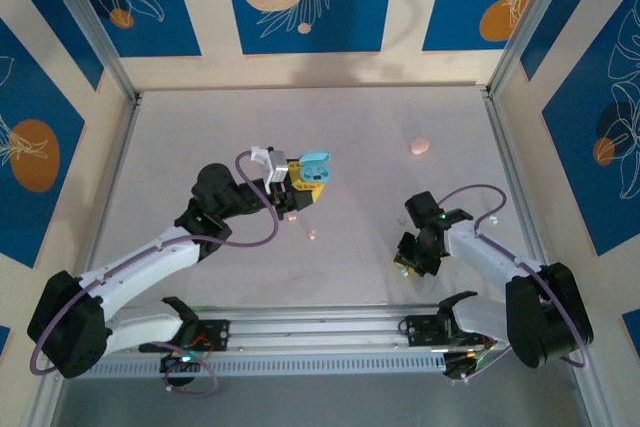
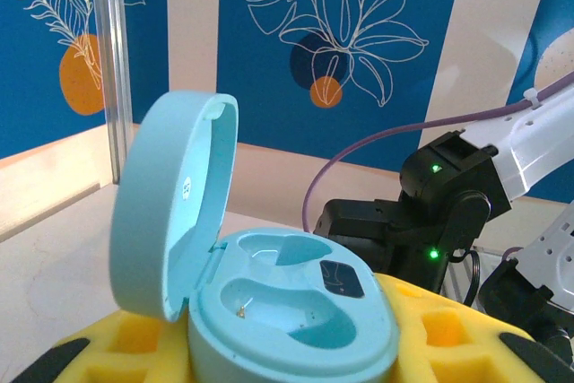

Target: Insert the wireless bluetooth earbuds into the charging case

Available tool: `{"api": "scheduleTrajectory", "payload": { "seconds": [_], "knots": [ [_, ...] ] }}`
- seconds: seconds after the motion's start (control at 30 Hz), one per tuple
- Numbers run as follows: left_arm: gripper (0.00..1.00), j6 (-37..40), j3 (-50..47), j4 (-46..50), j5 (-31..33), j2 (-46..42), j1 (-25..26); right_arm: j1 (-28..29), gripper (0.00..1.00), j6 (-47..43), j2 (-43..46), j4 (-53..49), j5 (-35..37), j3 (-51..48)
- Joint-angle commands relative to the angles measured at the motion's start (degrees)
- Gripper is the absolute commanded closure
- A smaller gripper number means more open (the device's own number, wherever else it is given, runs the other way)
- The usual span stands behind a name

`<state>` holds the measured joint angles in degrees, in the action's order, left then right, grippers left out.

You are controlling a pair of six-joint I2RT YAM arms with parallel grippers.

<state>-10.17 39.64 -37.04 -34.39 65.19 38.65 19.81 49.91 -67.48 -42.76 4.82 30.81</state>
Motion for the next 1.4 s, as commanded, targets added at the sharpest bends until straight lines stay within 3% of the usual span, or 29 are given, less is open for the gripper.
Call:
{"api": "scheduleTrajectory", "payload": {
  "seconds": [0.0,0.13,0.47,0.8,1.13,1.37],
  "knots": [
    [0.75,0.16,1.09,-0.45,-0.52,0.37,0.45,0.88,0.75,-0.32,-0.67,-1.39,0.9,1.7],
    [0.75,0.33,1.01,-0.29,-0.33,0.13,0.46,1.76,0.8,-0.93,-1.29,-1.37,0.13,2.81],
    [0.75,1.29,0.27,0.88,1.12,-1.54,0.46,7.29,0.8,-3.34,-6.96,3.98,-4.45,7.7],
    [0.74,2.8,-0.31,4.08,2.74,-4.56,0.45,13.57,0.79,-8.45,-19.96,-3.28,2.52,17.75],
    [0.75,3.19,-0.68,4.87,3.08,-5.26,0.41,14.46,0.71,-12.61,-24.16,-5.4,2.85,21.74],
    [0.75,3.25,-0.66,5.07,3.01,-5.25,0.46,14.73,0.71,-13.17,-25.73,-5.93,2.83,22.54]
  ]
}}
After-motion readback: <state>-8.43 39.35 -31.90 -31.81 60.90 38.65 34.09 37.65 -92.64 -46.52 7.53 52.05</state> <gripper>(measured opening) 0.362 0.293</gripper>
